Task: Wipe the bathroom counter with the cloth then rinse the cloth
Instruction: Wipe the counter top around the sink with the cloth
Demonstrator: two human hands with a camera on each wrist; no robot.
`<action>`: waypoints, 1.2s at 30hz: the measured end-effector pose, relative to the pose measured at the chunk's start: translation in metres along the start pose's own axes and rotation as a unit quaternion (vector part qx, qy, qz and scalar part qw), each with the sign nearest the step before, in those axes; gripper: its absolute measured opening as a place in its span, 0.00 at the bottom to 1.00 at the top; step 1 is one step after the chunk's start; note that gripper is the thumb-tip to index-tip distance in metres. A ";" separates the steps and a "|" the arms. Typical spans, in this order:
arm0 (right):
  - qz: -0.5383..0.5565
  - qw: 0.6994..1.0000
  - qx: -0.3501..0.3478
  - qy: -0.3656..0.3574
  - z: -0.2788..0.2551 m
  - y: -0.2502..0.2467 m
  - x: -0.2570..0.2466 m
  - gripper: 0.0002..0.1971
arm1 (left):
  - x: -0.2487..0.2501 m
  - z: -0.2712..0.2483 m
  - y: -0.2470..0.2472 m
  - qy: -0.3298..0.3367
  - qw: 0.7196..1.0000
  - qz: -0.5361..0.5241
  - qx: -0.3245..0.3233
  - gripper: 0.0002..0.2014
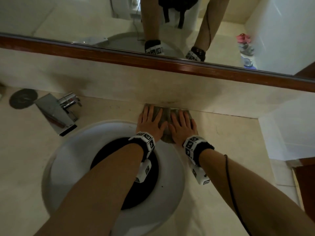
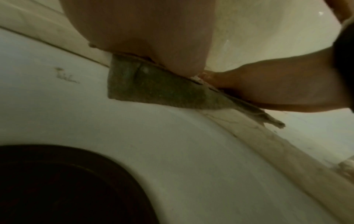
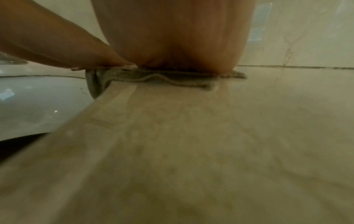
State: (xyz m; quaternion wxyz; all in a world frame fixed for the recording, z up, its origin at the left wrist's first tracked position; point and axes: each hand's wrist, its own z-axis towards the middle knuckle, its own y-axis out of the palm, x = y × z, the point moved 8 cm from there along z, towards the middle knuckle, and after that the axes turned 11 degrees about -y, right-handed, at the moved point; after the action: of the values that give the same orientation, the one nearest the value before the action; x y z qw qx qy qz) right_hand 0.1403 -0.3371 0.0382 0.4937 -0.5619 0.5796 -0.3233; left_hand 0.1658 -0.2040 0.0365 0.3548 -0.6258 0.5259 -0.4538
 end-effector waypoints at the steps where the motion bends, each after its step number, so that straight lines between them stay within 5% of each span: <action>1: 0.009 1.000 -0.002 0.003 0.001 0.000 -0.002 0.29 | -0.006 0.001 -0.002 -0.004 1.000 -0.003 -0.007 0.33; 13: 0.029 0.998 -0.048 -0.026 0.007 0.008 -0.081 0.28 | -0.097 -0.002 -0.019 -0.038 0.999 0.000 -0.001 0.32; 19: 0.023 0.994 -0.074 -0.079 0.037 0.015 -0.138 0.27 | -0.163 -0.026 -0.029 -0.073 0.994 0.014 0.083 0.33; 25: 0.007 0.986 -0.087 -0.140 0.063 0.025 -0.197 0.27 | -0.216 -0.048 -0.035 -0.130 0.990 -0.028 0.039 0.34; 36: -0.028 0.976 -0.060 -0.208 0.075 0.028 -0.244 0.27 | -0.233 -0.066 -0.038 -0.099 0.994 -0.004 0.049 0.34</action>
State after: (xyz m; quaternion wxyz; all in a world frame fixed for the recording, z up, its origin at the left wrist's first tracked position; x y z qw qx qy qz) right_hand 0.1722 -0.0824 0.0401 0.5597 -0.6611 0.4670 -0.1778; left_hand 0.1087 0.0344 0.0483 0.4335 -0.6517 0.4631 -0.4159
